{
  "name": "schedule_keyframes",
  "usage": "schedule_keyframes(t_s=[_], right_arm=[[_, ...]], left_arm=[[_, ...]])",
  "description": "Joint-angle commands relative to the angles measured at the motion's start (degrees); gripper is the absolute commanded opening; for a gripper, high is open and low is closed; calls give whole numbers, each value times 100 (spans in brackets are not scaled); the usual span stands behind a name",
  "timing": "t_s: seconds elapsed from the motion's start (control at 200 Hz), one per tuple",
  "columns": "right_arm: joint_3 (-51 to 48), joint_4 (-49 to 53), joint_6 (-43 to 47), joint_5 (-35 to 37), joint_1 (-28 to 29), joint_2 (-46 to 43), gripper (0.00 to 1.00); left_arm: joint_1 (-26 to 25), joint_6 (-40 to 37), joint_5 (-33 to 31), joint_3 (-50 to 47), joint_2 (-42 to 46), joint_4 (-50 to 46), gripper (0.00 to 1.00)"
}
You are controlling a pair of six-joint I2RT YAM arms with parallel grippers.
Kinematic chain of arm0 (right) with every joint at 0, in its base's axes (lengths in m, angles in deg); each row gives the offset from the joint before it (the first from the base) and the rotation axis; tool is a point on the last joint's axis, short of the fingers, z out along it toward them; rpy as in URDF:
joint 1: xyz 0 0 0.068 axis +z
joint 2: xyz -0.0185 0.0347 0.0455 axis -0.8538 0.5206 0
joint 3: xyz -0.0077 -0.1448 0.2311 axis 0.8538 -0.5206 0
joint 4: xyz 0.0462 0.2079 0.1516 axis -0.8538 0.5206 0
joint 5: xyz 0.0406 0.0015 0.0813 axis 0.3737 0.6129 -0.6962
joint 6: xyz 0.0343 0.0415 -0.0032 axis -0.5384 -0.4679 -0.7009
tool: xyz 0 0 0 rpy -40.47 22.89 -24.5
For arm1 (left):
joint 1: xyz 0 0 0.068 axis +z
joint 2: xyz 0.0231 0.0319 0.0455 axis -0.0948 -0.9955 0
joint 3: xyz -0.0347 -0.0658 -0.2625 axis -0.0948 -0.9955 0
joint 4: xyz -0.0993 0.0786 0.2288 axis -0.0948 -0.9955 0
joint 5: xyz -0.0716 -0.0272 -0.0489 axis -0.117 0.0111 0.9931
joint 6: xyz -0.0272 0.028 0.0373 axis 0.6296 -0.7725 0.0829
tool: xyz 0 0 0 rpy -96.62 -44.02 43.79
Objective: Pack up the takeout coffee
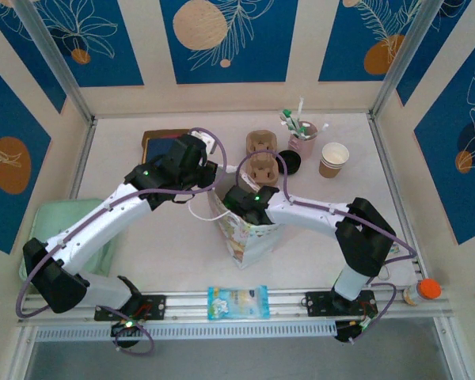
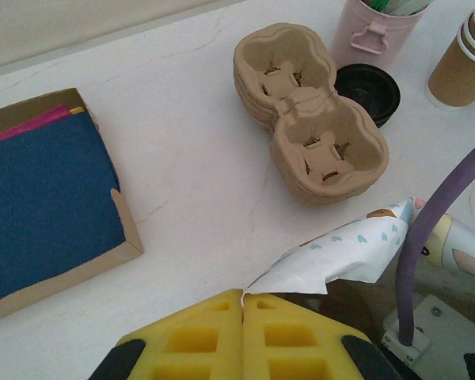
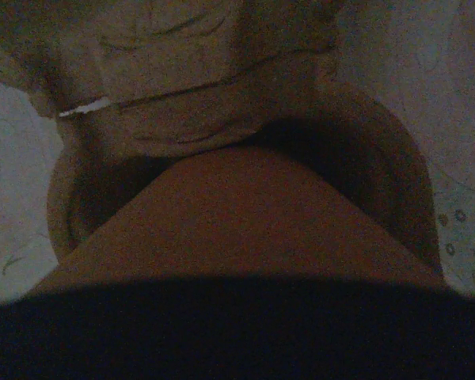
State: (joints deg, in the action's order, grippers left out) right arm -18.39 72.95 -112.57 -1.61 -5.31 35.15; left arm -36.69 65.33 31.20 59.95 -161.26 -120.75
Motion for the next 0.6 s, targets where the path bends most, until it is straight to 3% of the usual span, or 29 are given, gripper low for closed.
schedule_keyframes(t_s=[0.0, 0.425, 0.595], right_arm=[[-223, 239, -120, -229, -79, 157, 30], [-491, 303, -346, -411, -178, 339, 30], [-833, -335, -231, -564, -218, 458, 30]], left_arm=[[48, 54, -227, 24, 157, 176, 7], [47, 2, -331, 42, 210, 145, 7], [48, 4, -340, 60, 218, 155, 7]])
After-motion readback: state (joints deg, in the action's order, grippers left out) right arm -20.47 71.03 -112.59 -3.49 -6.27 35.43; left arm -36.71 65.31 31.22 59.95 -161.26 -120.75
